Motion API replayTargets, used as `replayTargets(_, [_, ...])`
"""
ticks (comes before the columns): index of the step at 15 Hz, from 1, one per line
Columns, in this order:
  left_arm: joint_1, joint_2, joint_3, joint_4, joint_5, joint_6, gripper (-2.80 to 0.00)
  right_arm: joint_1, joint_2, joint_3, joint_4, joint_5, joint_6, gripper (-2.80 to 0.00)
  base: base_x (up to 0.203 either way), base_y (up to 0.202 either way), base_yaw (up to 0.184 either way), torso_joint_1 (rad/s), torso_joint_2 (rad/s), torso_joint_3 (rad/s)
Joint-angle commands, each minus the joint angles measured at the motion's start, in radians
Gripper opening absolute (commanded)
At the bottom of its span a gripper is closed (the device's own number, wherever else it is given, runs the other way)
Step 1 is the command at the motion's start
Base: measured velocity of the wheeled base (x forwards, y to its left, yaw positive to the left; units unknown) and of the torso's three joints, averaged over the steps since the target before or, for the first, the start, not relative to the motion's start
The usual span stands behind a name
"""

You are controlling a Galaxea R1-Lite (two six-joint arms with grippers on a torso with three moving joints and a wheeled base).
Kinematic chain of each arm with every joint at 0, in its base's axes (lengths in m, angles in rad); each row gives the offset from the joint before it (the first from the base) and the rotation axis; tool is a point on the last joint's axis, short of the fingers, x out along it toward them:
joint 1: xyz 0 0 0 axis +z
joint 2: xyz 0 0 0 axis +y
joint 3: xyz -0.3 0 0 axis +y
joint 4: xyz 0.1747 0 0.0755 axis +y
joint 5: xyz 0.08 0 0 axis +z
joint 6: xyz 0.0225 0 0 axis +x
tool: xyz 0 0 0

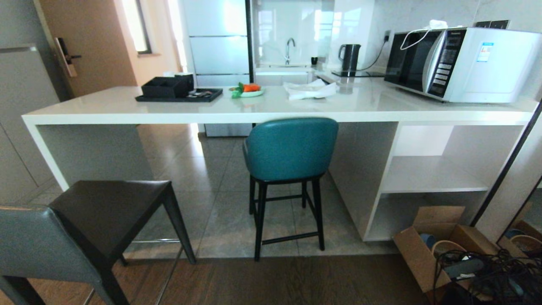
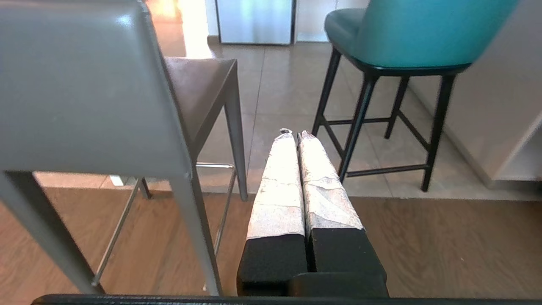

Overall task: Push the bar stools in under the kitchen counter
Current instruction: Pull the blue chair out from under the dining table

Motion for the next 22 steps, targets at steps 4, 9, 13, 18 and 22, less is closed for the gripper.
replayTargets(4, [0.001, 0.0, 0.003, -0.001, 0.0, 0.0, -2.8, 0.001, 0.001, 0.004, -0.001, 0.0, 0.0, -2.8, 0.196, 0.0, 0.001, 0.002, 0.0, -0.002])
replayTargets(9, [0.001, 0.0, 0.003, -0.001, 0.0, 0.0, -2.8, 0.001, 0.001, 0.005, -0.001, 0.0, 0.0, -2.8, 0.196, 0.0, 0.001, 0.001, 0.0, 0.002])
replayTargets(13, [0.002, 0.0, 0.003, -0.001, 0.0, 0.005, -2.8, 0.001, 0.001, 0.003, -0.001, 0.001, -0.001, -2.8, 0.195, 0.0, 0.002, 0.001, 0.0, 0.004])
replayTargets(18, [0.001, 0.0, 0.003, 0.001, 0.005, 0.002, -2.8, 0.001, 0.003, 0.004, -0.001, -0.001, 0.004, -2.8, 0.196, 0.0, 0.003, 0.001, 0.0, 0.005])
replayTargets(22, [0.001, 0.0, 0.003, -0.001, 0.004, 0.0, -2.8, 0.001, 0.001, 0.005, -0.001, -0.002, 0.009, -2.8, 0.194, 0.0, 0.001, 0.001, 0.0, 0.002])
